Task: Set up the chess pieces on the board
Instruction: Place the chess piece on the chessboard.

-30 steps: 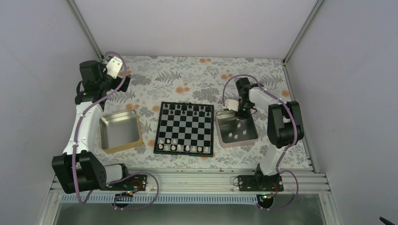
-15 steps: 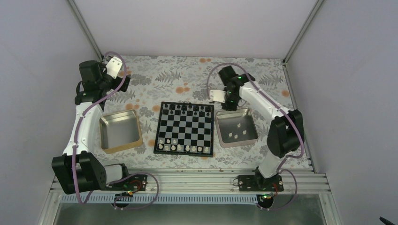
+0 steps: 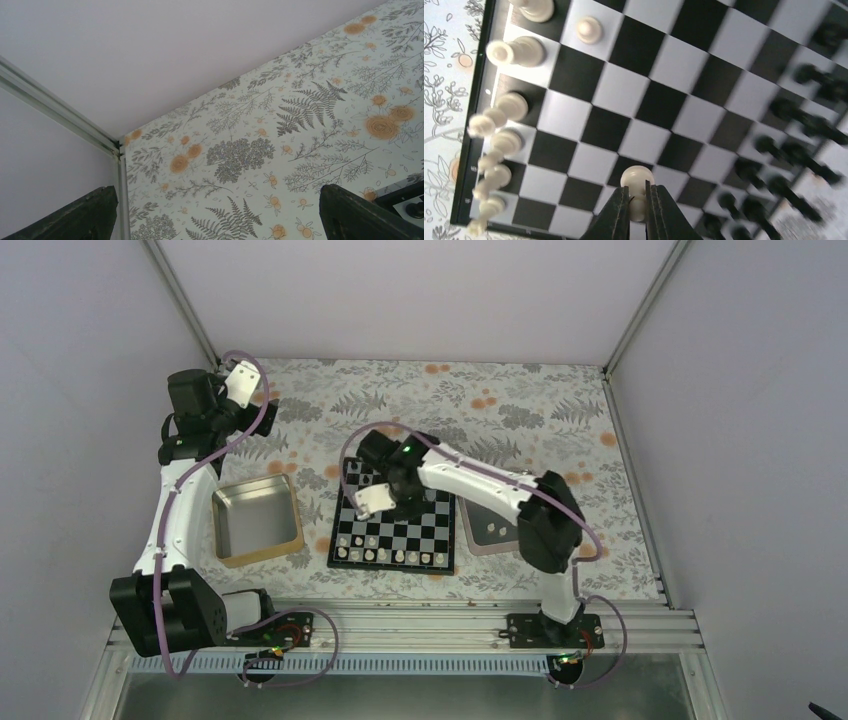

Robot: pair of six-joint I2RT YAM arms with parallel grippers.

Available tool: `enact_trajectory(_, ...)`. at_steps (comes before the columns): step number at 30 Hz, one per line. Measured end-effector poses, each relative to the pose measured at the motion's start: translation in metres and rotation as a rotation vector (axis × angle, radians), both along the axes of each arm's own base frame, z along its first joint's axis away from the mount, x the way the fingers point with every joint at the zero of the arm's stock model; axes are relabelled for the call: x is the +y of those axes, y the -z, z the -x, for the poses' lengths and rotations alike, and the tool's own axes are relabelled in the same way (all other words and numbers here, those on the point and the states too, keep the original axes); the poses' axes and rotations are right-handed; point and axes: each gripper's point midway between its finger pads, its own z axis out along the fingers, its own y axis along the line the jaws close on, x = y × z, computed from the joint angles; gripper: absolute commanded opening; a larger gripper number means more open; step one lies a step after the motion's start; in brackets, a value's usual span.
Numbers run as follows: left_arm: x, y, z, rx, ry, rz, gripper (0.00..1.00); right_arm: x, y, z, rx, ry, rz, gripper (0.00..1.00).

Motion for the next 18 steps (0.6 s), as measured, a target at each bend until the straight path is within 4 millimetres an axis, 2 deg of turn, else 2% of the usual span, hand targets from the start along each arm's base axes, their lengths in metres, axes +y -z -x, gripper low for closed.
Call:
enact_trajectory(3, 0.000, 0.000, 0.000, -0.001, 0.000, 0.000, 1.00, 0.011, 0.025, 0.015, 0.049, -0.043, 0.037, 0.08)
enact_trajectory(5, 0.000, 0.000, 0.000, -0.001, 0.000, 0.000, 1.00, 0.017, 0.035, 0.023, 0.071, -0.062, 0.047, 0.08)
enact_trajectory(10, 0.000, 0.000, 0.000, 0.000, 0.000, 0.000, 1.00, 0.029, 0.046, 0.038, 0.101, -0.102, 0.037, 0.08)
enact_trajectory(18, 0.000, 0.000, 0.000, -0.001, 0.000, 0.000, 1.00, 0.034, 0.059, 0.053, 0.142, -0.129, 0.035, 0.08)
